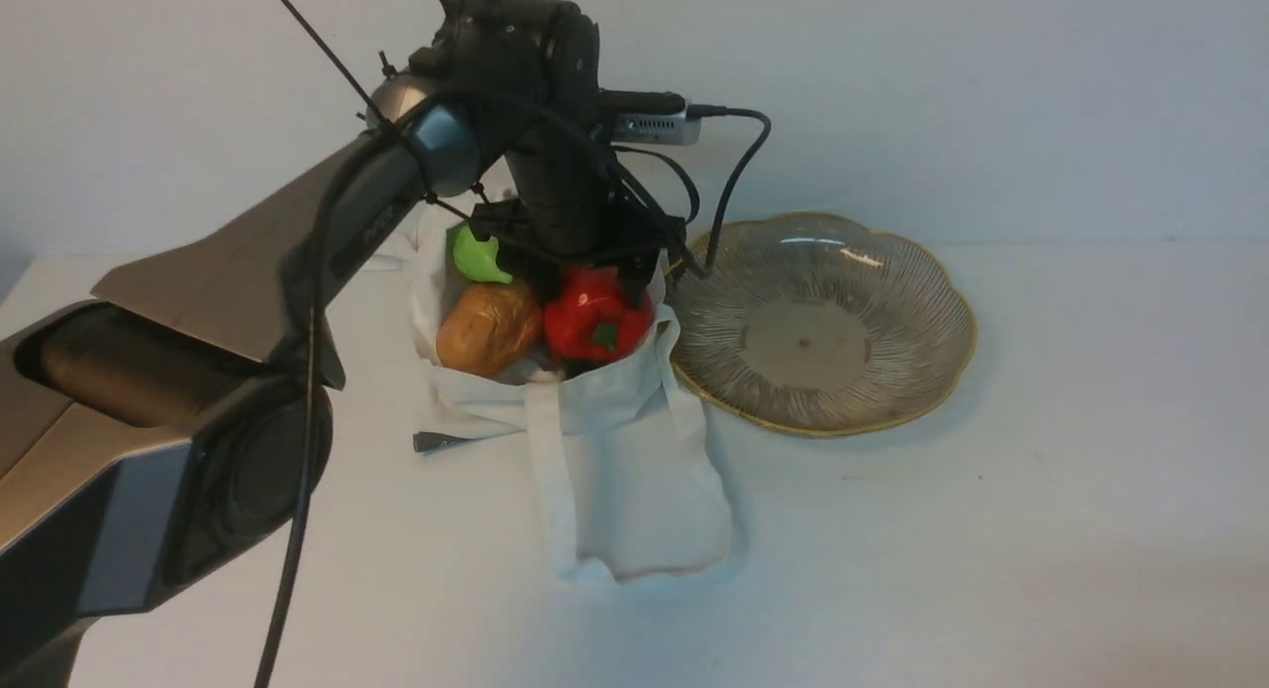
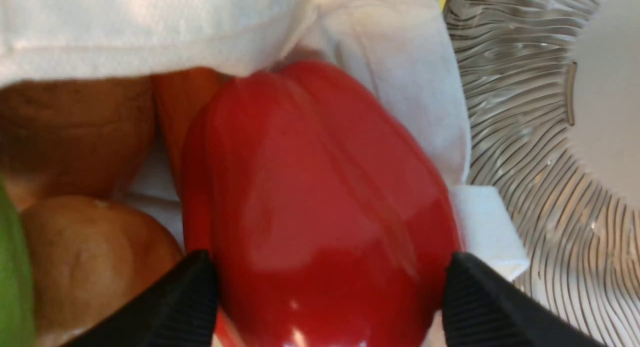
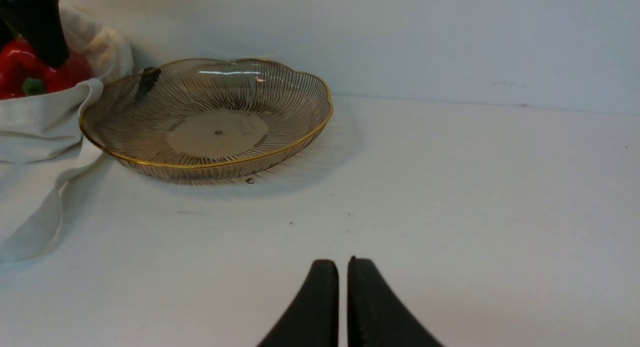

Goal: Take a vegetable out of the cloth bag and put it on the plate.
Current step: Grab a bell pepper from the bag with your left arm, then use your left arm to place the bell peppers in the empty plate on the right

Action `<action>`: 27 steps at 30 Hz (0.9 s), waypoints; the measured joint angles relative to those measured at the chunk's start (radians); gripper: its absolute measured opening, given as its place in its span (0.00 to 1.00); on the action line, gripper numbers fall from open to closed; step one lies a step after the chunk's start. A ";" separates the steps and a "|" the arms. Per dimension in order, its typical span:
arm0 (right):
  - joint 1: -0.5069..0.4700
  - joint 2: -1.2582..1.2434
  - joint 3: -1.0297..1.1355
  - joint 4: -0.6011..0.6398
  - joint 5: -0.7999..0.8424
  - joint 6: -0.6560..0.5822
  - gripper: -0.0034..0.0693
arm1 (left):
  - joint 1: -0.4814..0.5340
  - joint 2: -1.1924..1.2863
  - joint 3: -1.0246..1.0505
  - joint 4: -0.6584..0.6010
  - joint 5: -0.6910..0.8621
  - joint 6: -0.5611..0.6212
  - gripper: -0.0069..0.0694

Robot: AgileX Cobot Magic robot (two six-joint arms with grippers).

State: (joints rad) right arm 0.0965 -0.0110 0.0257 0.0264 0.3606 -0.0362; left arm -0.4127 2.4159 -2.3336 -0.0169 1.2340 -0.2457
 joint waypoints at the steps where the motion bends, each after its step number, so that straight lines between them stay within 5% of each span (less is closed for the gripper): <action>1: 0.000 0.000 0.000 0.000 0.000 0.000 0.08 | 0.000 0.000 -0.001 0.001 0.000 0.000 0.75; 9: 0.000 0.000 0.000 0.000 0.000 0.000 0.08 | 0.000 -0.014 -0.001 -0.021 0.002 0.025 0.71; 20: 0.000 0.000 0.000 0.000 0.000 0.000 0.08 | -0.022 -0.173 -0.003 -0.386 -0.023 0.192 0.71; 27: 0.000 0.000 0.000 0.000 0.000 0.000 0.08 | -0.123 -0.072 -0.001 -0.422 -0.169 0.260 0.71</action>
State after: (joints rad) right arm 0.0965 -0.0110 0.0257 0.0264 0.3606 -0.0362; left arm -0.5360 2.3443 -2.3341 -0.4391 1.0648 0.0147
